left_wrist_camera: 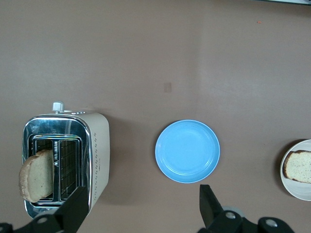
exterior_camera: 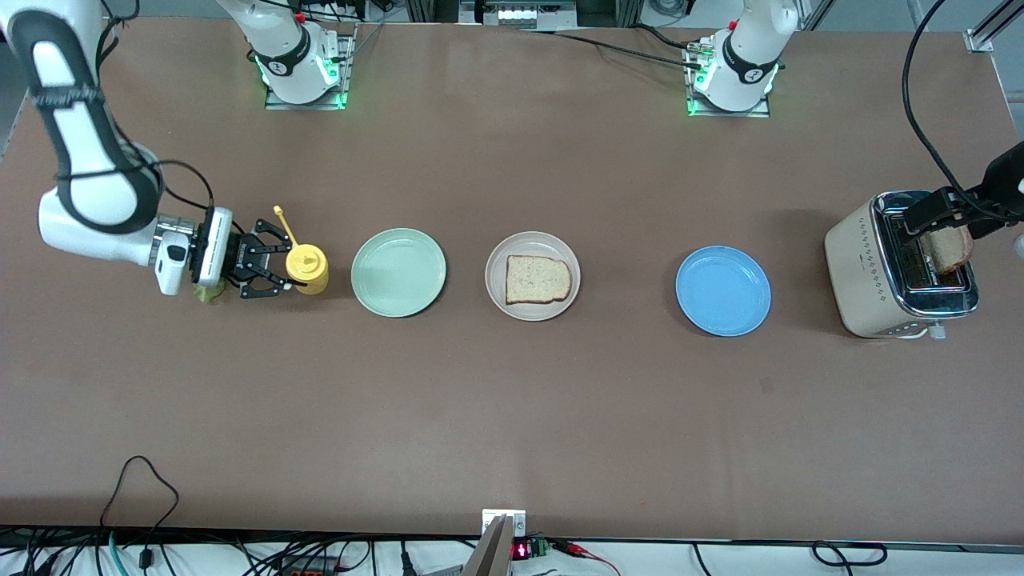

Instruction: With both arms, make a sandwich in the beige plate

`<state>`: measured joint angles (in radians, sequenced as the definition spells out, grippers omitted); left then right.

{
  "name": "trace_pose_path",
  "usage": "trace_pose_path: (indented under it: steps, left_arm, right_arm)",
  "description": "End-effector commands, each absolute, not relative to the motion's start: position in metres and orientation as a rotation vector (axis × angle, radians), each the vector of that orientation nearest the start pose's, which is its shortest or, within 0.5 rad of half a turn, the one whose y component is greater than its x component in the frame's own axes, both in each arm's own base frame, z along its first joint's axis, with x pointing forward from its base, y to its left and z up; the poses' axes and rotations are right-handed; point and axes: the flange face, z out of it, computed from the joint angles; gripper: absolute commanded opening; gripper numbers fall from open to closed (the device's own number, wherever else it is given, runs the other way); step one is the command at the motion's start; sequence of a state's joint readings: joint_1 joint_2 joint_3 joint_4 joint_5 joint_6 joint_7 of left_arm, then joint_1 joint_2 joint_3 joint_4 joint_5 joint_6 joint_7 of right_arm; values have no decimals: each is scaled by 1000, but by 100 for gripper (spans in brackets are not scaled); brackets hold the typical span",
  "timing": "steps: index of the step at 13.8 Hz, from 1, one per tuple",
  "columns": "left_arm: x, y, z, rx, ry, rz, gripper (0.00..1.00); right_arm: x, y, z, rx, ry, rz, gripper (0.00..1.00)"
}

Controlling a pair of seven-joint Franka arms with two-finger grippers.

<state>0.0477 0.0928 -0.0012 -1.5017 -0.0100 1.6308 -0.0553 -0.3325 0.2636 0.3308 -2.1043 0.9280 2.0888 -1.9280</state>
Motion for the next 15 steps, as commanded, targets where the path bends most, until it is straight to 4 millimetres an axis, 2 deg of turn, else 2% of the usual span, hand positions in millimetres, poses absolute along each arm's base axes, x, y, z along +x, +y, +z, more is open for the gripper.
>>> trace_pose_path:
  steps: [1,4,6,8,9,13,15]
  left_arm:
    - [584,27,619,-3157,-132,-58,100]
    - [585,25,618,-3154,-126,-56,100]
    - [586,25,617,-3156,-127,-58,100]
    - [588,25,612,-3148,-124,-46,100]
    - [591,21,606,-3148,-112,-29,100]
    - [591,20,602,-3148,-112,-15,100]
    - [590,25,600,-3176,-139,-5,100]
  right_arm:
    - [550,83,354,-2043,-1491,-541,0]
    - [534,153,389,-2233,-1514,-371,0]
    - [522,204,404,-2327,-1571,-309,0]
    - [505,251,408,-2421,-1598,-265,0]
    - [494,276,407,-2470,-1616,-253,0]
    - [457,362,377,-2527,-1834,-177,0]
    - [448,388,359,-2529,-1888,-152,0]
